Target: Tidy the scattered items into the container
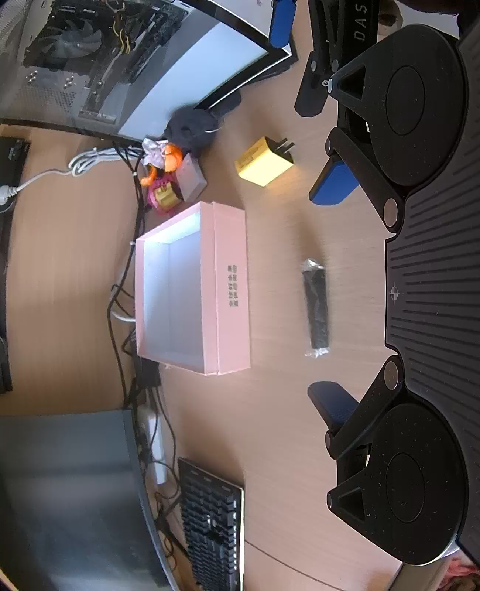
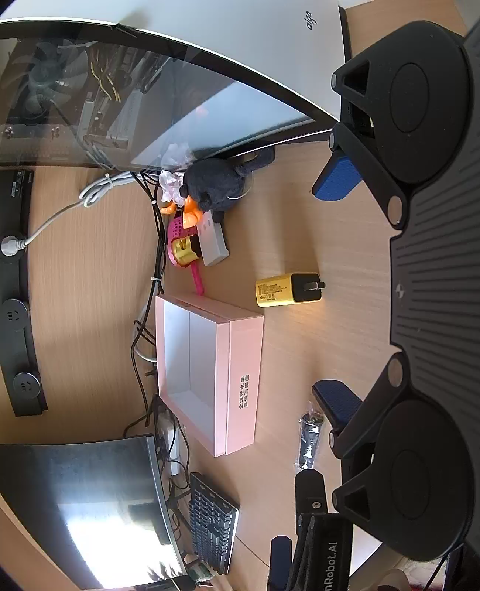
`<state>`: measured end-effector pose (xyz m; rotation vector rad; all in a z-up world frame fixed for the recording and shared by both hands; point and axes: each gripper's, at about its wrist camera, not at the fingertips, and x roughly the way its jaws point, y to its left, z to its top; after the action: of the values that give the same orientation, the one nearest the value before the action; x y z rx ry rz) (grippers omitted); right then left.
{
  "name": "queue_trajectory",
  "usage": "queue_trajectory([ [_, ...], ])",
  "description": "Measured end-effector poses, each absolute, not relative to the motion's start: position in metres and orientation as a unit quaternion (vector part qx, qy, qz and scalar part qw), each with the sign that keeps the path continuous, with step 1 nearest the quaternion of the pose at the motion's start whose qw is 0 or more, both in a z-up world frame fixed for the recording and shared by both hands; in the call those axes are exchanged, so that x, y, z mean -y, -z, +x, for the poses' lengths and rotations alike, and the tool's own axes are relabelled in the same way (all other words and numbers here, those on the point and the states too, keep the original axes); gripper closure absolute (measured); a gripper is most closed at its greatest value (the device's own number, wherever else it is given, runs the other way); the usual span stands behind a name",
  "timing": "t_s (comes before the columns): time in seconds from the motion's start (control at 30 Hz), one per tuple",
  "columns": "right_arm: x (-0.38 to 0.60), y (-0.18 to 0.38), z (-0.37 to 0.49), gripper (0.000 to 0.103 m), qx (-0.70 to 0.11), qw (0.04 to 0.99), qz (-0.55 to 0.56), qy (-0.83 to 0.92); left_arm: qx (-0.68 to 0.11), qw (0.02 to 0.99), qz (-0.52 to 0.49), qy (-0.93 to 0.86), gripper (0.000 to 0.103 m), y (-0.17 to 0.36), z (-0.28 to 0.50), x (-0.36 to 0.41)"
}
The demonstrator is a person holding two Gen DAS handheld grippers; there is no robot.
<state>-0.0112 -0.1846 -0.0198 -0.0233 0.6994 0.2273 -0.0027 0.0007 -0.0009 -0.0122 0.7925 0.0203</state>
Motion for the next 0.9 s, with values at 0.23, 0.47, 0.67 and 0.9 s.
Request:
queue_trajectory([
  [0.23,0.1804,0.0193,-0.0130,0.000,-0.341,0.933,-0.012,-0.111,-0.391,0.920,-0.005,-0.010,0.000,0.0007,-0.0050,-0.0038],
  [0.47,0.1788,0.0187,-0.0179,0.000,-0.342,0.933,-0.008,-0.110,-0.395,0.918,-0.004,-0.010,0.000,0.0012,-0.0059,-0.0043],
  [0.67,0.1813,0.0176,-0.0188,0.000,-0.344,0.933,-0.005,-0.110,-0.399,0.917,-0.004,-0.014,0.000,0.0015,-0.0069,-0.0052],
  [0.9,0.1810,0.0163,-0.0158,0.000,-0.345,0.932,-0.006,-0.114,-0.397,0.918,-0.005,-0.020,0.000,0.0003,-0.0084,-0.0058],
])
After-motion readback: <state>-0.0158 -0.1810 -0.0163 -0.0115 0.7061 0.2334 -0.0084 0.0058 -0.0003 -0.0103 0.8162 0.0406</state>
